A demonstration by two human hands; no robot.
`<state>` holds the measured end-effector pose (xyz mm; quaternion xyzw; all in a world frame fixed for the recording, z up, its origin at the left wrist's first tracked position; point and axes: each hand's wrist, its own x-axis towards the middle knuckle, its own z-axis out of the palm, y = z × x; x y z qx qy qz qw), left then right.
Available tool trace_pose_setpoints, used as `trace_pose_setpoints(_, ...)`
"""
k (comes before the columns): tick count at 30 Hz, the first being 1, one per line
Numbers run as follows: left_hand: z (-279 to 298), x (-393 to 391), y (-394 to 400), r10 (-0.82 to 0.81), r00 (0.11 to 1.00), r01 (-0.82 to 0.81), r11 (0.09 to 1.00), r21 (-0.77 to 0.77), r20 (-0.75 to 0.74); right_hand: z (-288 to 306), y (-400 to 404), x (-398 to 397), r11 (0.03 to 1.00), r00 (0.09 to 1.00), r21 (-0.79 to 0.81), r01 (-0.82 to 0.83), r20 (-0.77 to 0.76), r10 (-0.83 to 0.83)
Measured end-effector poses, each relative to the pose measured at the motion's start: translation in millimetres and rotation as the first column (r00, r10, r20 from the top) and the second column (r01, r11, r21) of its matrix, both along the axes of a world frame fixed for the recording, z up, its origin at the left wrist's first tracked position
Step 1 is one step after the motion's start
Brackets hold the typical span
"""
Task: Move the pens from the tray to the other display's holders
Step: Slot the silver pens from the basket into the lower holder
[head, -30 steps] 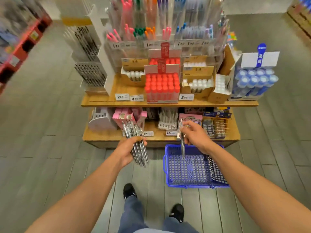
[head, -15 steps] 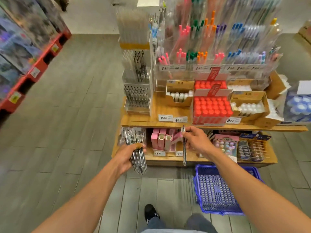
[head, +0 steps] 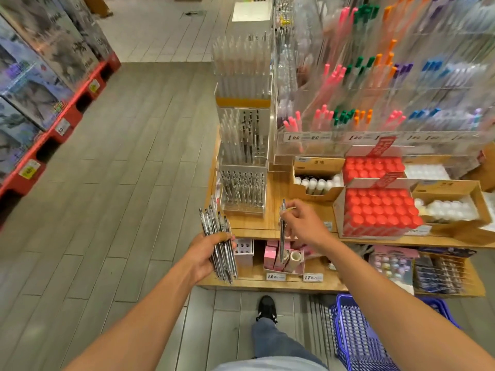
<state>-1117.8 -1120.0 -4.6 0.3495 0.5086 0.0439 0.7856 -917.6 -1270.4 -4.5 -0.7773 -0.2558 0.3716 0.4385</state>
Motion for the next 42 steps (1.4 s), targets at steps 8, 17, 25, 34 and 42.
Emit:
trace_pose_setpoints(8, -5.6, 27.1, 48.9, 0.048, 0.999, -0.047, 0.998, -0.03, 0.011, 3.5, 63.4, 26.7, 0.993, 0.993, 0.119, 0.018, -0.116, -0.004)
trace_pose_setpoints(17, -16.8, 33.2, 96.0, -0.004, 1.0, 0.004, 0.997, -0.071, 0.007, 14.6, 122.0, 14.6, 0.977, 0.971, 0.202, -0.072, 0.238, 0.022)
trace_pose_setpoints(25, -23.3, 40.9, 134.3, -0.184, 0.983, 0.186, 0.978, -0.099, 0.027, 4.5, 145.9, -0.8, 0.992, 0.862, -0.038, -0.121, 0.491, 0.124)
trace_pose_setpoints(34, -30.6, 41.7, 157.7, -0.29, 0.956, 0.292, 0.949, -0.118, 0.037, -7.4, 161.5, -12.8, 0.982, 0.71, -0.155, -0.105, 0.68, 0.183)
trace_pose_setpoints(42, -34.1, 40.3, 164.7, -0.291, 0.955, 0.297, 0.948, -0.112, 0.061, -18.0, 174.8, -21.2, 0.958, 0.546, -0.256, -0.129, 0.788, 0.284)
